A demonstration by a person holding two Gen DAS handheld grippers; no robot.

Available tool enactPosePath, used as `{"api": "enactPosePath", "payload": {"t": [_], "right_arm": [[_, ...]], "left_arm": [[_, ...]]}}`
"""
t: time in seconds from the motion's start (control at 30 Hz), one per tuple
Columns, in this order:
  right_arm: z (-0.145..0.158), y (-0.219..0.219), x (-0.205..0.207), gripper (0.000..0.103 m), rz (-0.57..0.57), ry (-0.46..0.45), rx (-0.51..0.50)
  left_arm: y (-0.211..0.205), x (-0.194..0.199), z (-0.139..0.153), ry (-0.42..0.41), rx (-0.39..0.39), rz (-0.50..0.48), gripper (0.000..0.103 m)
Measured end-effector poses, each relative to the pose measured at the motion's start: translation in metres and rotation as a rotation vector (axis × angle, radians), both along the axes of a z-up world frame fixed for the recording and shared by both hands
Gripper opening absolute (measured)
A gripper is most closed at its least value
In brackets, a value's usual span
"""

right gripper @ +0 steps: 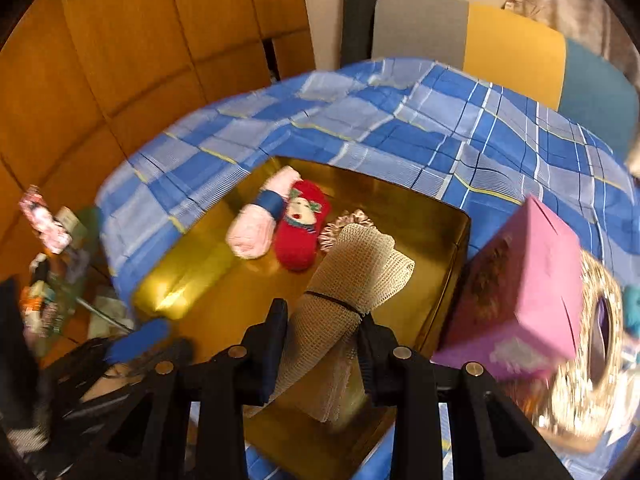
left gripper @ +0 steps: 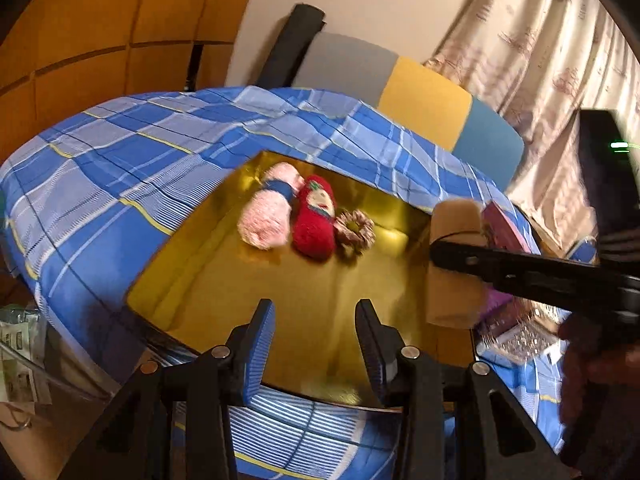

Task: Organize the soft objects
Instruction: 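Carry the beige cloth over the gold tray with the right tool, then lower the beige cloth into the tray and open the right tool, then grasp the white cleaning-wipes packet with the right tool while the left tool approaches the white sponge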

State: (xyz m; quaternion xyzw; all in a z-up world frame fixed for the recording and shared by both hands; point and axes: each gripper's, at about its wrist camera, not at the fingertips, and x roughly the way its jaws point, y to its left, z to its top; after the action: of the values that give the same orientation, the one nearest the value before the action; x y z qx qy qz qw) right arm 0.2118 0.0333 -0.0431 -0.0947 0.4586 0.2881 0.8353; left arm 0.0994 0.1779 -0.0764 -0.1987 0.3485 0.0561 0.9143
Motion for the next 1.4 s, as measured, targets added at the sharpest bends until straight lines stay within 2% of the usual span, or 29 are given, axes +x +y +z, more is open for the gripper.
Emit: {"api": "enactPosePath", "payload": {"t": [0.1, 0.4, 0.5, 0.53, 0.57, 0.63, 0.7, 0.9, 1.1, 1.27, 1.4], "right_arm": [[-0.012, 0.017, 0.02, 0.034, -0.018, -0.002, -0.098], [-0.037, 0.047, 0.064, 0.036, -0.072, -0.011, -0.24], [-0.045, 0.055, 0.07, 0.042, -0.086, -0.052, -0.313], [-0.047, 0.056, 0.072, 0.047, -0.093, -0.062, -0.332], [-0.048, 0.056, 0.074, 0.053, -0.102, -0.066, -0.342], [-0.044, 0.054, 0.077, 0.056, -0.132, -0.077, -0.348], [-0.034, 0.05, 0.076, 0.057, -0.157, -0.09, -0.322], [0.031, 0.027, 0.058, 0.065, -0.218, -0.188, -0.119], [0.089, -0.007, 0.024, 0.072, -0.253, -0.27, 0.047], [0.11, -0.048, -0.011, 0.075, -0.28, -0.311, 0.113], [0.107, -0.088, -0.036, 0.076, -0.315, -0.318, 0.117]], "left_arm": [[0.01, -0.002, 0.0, -0.003, -0.006, 0.038, 0.042], [0.021, 0.0, -0.009, 0.022, -0.038, 0.064, 0.042], [0.02, 0.0, -0.009, 0.024, -0.043, 0.058, 0.042], [0.022, 0.001, -0.01, 0.028, -0.044, 0.057, 0.042], [0.022, 0.001, -0.01, 0.031, -0.045, 0.058, 0.042], [0.022, 0.002, -0.012, 0.038, -0.055, 0.058, 0.042], [0.023, 0.002, -0.013, 0.044, -0.062, 0.061, 0.042], [0.017, 0.002, -0.015, 0.038, -0.095, 0.024, 0.042], [0.001, 0.001, -0.015, 0.031, -0.091, -0.032, 0.042], [-0.016, 0.0, -0.012, 0.017, -0.062, -0.096, 0.042], [-0.039, -0.003, -0.009, -0.002, -0.032, -0.181, 0.042]]}}
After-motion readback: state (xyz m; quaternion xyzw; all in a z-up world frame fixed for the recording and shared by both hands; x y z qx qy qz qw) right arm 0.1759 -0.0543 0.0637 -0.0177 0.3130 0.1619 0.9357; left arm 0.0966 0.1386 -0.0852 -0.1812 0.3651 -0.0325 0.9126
